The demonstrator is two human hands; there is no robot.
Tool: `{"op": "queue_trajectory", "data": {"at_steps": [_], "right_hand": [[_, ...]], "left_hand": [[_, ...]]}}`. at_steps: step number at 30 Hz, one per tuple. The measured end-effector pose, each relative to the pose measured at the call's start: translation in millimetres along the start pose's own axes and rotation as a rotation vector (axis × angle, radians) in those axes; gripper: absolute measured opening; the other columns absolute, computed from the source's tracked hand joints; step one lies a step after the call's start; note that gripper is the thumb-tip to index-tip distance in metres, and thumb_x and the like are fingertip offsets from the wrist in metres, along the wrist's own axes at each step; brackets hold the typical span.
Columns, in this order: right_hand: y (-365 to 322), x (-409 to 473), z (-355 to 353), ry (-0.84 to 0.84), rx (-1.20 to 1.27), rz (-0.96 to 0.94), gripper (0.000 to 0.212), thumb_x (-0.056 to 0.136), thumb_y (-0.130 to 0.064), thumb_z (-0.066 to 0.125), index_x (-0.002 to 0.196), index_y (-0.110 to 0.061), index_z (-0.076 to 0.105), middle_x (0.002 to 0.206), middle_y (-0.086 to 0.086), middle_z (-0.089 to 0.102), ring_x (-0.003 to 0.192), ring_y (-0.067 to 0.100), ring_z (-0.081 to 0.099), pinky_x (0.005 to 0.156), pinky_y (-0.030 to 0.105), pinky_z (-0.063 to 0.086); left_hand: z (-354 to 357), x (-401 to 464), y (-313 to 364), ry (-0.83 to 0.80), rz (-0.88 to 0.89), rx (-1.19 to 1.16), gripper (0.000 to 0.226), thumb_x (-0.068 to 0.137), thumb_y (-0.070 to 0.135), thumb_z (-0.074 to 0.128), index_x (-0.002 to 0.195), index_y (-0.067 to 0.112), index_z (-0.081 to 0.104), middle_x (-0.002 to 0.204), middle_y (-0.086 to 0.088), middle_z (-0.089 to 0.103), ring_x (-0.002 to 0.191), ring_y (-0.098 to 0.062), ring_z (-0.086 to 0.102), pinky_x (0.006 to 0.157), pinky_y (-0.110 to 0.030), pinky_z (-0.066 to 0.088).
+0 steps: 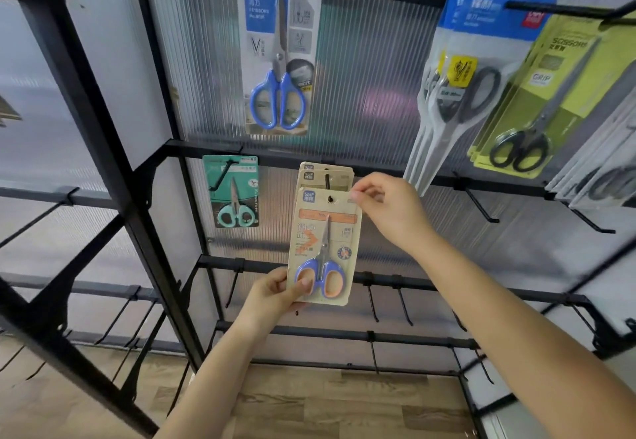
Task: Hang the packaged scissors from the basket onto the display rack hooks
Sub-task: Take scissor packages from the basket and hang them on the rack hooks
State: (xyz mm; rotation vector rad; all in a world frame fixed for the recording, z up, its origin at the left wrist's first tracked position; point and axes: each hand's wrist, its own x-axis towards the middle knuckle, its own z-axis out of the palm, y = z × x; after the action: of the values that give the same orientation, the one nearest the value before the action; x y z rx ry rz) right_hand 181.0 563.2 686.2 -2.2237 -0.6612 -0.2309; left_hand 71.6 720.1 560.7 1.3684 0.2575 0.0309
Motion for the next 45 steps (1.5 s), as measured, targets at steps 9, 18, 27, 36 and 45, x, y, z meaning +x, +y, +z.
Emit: {"op": "queue_trajectory", "data": {"at_steps": [9, 18, 27, 36, 45], "right_hand": [[10, 24, 17, 0.022, -0.119, 0.059, 0.01, 0.092, -0.02, 0.058, 0.095, -0.014, 0.066, 0.086, -0.006, 0.062, 0.076, 0.003, 0.051, 0.062, 0.004, 0.036], [10, 39, 24, 0.086, -0.158, 0.058, 0.012, 0.093, -0.02, 0.057, 0.099, -0.013, 0.065, 0.087, -0.009, 0.059, 0.078, 0.003, 0.052, 0.066, 0.011, 0.04], [20, 4, 3, 0.105, -0.227, 0.098, 0.025, 0.097, -0.017, 0.048, 0.118, -0.007, 0.058, 0.107, 0.005, 0.062, 0.094, 0.017, 0.059, 0.084, 0.032, 0.049], [22, -129, -50, 0.087, -0.475, 0.182, 0.039, 0.1, -0.021, 0.038, 0.137, -0.009, 0.045, 0.134, 0.008, 0.052, 0.117, 0.024, 0.052, 0.095, 0.037, 0.044], [44, -366, -134, 0.164, -0.674, 0.622, 0.033, 0.098, -0.02, 0.039, 0.124, -0.002, 0.05, 0.119, 0.017, 0.055, 0.107, 0.034, 0.054, 0.083, 0.037, 0.041]], "left_hand": [[-2, 38, -4, 0.136, -0.014, 0.068, 0.015, 0.089, 0.029, 0.061, 0.09, 0.015, 0.066, 0.086, 0.002, 0.068, 0.088, -0.014, 0.062, 0.086, -0.03, 0.051], [-6, 76, -3, 0.209, -0.008, 0.299, 0.012, 0.096, 0.025, 0.051, 0.097, 0.015, 0.057, 0.093, -0.001, 0.062, 0.089, -0.015, 0.058, 0.076, -0.025, 0.047], [2, 69, 2, 0.407, -0.038, 0.493, 0.023, 0.095, 0.018, 0.052, 0.113, 0.004, 0.055, 0.104, -0.006, 0.059, 0.099, -0.025, 0.056, 0.082, -0.033, 0.042], [89, -15, 19, 0.168, 0.592, 1.056, 0.015, 0.096, 0.011, 0.042, 0.098, 0.0, 0.052, 0.092, -0.018, 0.053, 0.073, -0.029, 0.05, 0.06, -0.038, 0.036], [264, -158, -39, -0.568, 0.769, 1.316, 0.033, 0.101, 0.024, 0.035, 0.111, -0.003, 0.05, 0.119, -0.023, 0.052, 0.113, -0.036, 0.045, 0.084, -0.042, 0.036]]}}
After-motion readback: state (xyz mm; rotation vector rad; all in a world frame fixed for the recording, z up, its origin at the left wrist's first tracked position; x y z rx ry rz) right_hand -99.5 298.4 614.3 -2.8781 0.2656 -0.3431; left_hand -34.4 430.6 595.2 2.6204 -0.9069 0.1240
